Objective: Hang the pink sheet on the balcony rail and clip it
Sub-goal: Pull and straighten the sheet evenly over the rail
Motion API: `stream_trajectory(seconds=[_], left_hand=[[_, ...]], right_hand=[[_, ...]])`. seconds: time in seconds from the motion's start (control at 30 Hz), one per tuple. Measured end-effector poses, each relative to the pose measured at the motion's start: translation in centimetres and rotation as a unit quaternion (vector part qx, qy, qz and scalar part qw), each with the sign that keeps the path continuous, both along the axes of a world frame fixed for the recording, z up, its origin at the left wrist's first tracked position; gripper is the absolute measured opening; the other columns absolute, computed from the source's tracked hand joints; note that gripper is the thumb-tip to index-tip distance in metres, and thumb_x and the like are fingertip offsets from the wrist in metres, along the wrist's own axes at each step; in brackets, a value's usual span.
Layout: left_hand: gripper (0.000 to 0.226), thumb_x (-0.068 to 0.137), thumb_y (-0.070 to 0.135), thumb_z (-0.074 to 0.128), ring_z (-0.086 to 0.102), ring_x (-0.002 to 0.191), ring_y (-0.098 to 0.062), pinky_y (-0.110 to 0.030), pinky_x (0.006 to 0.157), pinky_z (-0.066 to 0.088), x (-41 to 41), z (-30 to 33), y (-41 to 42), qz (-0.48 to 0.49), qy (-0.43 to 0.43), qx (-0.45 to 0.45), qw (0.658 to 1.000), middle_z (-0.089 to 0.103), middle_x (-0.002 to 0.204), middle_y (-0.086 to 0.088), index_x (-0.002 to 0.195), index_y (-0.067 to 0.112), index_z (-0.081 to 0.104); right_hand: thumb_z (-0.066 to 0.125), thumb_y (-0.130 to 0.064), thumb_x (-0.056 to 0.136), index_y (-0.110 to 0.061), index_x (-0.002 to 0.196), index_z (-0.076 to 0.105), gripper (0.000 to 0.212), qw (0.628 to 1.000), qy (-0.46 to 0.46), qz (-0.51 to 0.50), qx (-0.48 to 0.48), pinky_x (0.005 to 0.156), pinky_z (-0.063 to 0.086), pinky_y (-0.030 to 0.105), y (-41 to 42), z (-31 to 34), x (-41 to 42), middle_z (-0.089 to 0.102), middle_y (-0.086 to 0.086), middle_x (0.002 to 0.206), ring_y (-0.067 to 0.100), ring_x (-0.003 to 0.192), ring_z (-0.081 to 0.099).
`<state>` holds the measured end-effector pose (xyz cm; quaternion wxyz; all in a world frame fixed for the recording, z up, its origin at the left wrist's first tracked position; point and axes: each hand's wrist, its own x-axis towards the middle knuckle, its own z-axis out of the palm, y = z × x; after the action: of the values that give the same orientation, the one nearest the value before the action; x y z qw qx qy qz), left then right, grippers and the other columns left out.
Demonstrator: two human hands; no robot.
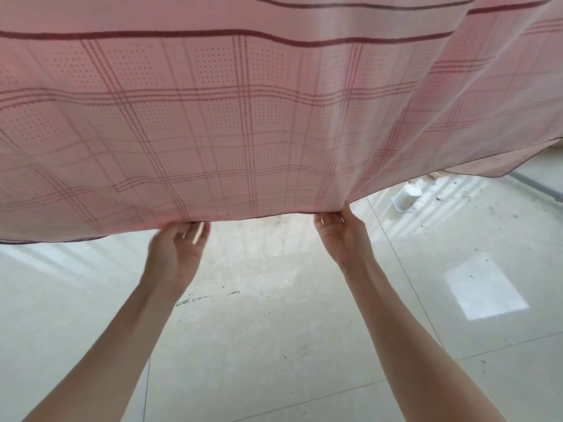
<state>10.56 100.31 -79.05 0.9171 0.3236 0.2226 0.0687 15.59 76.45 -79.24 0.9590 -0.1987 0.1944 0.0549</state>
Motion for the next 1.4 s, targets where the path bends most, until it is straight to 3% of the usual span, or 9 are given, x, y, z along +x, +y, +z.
stream_trajectory(seconds=[0.1,0.17,0.27,0.43,0.67,0.8,1.0,1.17,1.4], left_hand=[[0.014,0.073,0.008,0.061,0.059,0.11,-0.015,-0.038,0.092,0.044,-0.5,-0.4,-2.7,-0.137,-0.024,-0.008,0.99,0.064,0.099,0.005,0.079,0.019,0.054],[0.041,0.057,0.022,0.081,0.057,0.116,-0.015,-0.04,0.093,0.045,-0.3,-0.4,-4.9,-0.218,-0.037,0.003,0.975,0.063,0.113,0.006,0.092,0.022,0.058],[0.039,0.078,0.026,0.064,0.051,0.12,-0.015,-0.036,0.092,0.045,1.0,0.7,-8.8,-0.27,-0.023,0.062,0.961,0.055,0.131,0.008,0.116,0.024,0.054],[0.026,0.088,0.017,0.059,0.058,0.109,-0.015,-0.031,0.087,0.048,3.0,1.6,-12.4,-0.205,0.005,0.07,0.976,0.063,0.111,0.005,0.114,0.02,0.057],[0.012,0.087,0.011,0.057,0.06,0.077,-0.008,-0.027,0.072,0.05,3.6,1.0,-9.5,-0.107,0.022,0.058,0.992,0.062,0.082,0.006,0.093,0.021,0.056],[0.012,0.085,0.012,0.059,0.063,0.064,-0.004,-0.024,0.067,0.054,3.2,0.8,-8.1,-0.085,0.012,0.071,0.994,0.062,0.078,0.007,0.093,0.021,0.056],[0.011,0.085,0.012,0.059,0.062,0.065,-0.003,-0.021,0.065,0.055,3.1,0.9,-7.2,-0.072,-0.003,0.084,0.994,0.059,0.084,0.005,0.093,0.02,0.056],[0.014,0.086,0.01,0.058,0.064,0.066,-0.004,-0.022,0.067,0.055,3.0,0.8,-7.1,-0.073,-0.01,0.094,0.993,0.061,0.086,0.005,0.098,0.017,0.055],[0.012,0.085,0.011,0.059,0.063,0.07,-0.004,-0.022,0.069,0.055,3.1,0.6,-7.1,-0.076,-0.01,0.106,0.991,0.063,0.084,0.008,0.093,0.019,0.058]], right_hand=[[0.047,-0.004,0.092,-0.005,0.093,0.061,0.014,1.0,-0.008,0.003,0.004,0.072,0.058,0.03,-0.4,0.2,-0.6,0.073,0.004,0.08,0.016,0.074,0.072],[0.046,0.012,0.082,-0.004,0.09,0.065,0.026,1.0,-0.024,0.016,0.001,0.07,0.058,0.027,-0.3,0.2,-0.9,0.072,0.004,0.084,0.015,0.074,0.072],[0.053,0.021,0.044,-0.006,0.078,0.075,0.049,0.998,-0.05,0.033,0.007,0.072,0.058,0.025,0.1,0.3,-1.2,0.072,0.003,0.086,0.014,0.077,0.072],[0.042,-0.001,0.09,-0.011,0.085,0.062,0.023,0.999,-0.02,0.022,0.043,0.092,0.046,0.032,-0.6,0.9,-0.8,0.059,0.0,0.09,0.015,0.092,0.058],[0.066,-0.024,0.08,-0.023,0.08,0.071,0.006,0.997,-0.041,-0.011,0.066,0.089,0.044,0.037,-3.1,1.8,0.5,0.058,-0.004,0.104,0.015,0.108,0.053],[0.083,-0.034,0.051,-0.027,0.096,0.066,0.048,0.995,-0.099,0.008,0.026,0.088,0.047,0.04,-4.8,2.0,1.1,0.064,-0.006,0.104,0.014,0.111,0.056],[0.057,-0.023,0.086,-0.012,0.097,0.072,0.022,0.993,-0.114,0.022,-0.001,0.107,0.038,0.043,-5.3,2.3,1.3,0.069,0.003,0.106,0.019,0.11,0.06],[0.052,-0.016,0.092,-0.011,0.09,0.068,0.018,0.995,-0.089,-0.03,-0.021,0.1,0.044,0.042,-6.8,3.6,2.5,0.073,0.0,0.081,0.019,0.097,0.062],[0.054,-0.022,0.093,-0.012,0.102,0.061,0.015,0.996,-0.054,-0.07,-0.02,0.099,0.044,0.049,-8.7,3.9,3.4,0.064,0.002,0.101,0.025,0.114,0.056]])
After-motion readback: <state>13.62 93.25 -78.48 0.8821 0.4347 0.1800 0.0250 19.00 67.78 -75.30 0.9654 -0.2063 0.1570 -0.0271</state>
